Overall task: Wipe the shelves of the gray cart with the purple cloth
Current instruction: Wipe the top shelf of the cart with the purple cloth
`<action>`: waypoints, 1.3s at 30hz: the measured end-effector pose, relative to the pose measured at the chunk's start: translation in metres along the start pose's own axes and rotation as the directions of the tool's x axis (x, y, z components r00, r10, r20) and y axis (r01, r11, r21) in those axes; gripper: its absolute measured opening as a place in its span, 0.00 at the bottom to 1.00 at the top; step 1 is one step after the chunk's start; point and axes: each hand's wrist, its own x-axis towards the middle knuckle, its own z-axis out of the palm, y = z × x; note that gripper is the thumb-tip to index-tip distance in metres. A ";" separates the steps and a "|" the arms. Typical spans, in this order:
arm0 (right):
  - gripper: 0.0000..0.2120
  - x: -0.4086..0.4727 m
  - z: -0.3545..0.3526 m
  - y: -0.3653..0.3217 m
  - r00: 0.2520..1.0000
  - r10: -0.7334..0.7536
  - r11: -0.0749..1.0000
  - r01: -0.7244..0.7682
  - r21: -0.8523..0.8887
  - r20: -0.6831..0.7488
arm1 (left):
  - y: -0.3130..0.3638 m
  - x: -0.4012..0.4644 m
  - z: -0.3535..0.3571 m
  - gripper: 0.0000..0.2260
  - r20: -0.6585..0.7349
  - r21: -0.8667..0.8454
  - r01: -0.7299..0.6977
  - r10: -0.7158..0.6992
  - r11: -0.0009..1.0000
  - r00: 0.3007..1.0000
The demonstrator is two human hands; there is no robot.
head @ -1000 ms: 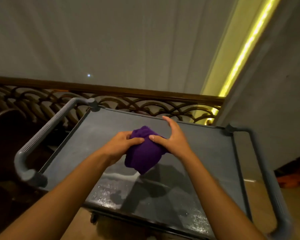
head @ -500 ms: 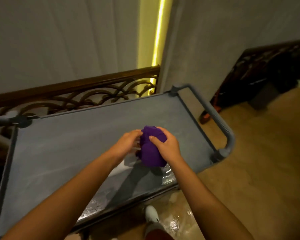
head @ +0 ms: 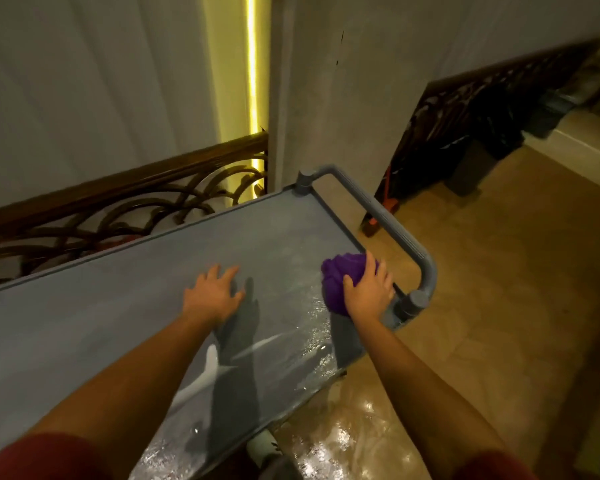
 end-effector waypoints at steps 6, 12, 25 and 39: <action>0.39 0.015 0.027 0.006 0.991 -0.092 0.978 0.108 -0.180 0.099 | -0.037 0.025 0.019 0.38 0.060 0.204 0.074 -0.088 0.976 0.994; 0.27 0.037 0.061 -0.016 0.994 -0.089 0.991 0.095 -0.092 0.066 | -0.058 0.039 0.038 0.48 0.151 0.204 0.067 -0.099 0.977 0.983; 0.25 0.096 0.171 -0.197 0.785 -0.562 0.825 0.555 0.108 0.259 | -0.063 0.038 0.016 0.49 0.194 0.109 0.058 -0.078 0.992 0.978; 0.26 0.029 0.193 -0.240 0.786 -0.561 0.824 0.500 0.267 0.260 | -0.259 -0.093 0.006 0.53 0.042 -0.019 0.579 -0.577 0.815 0.815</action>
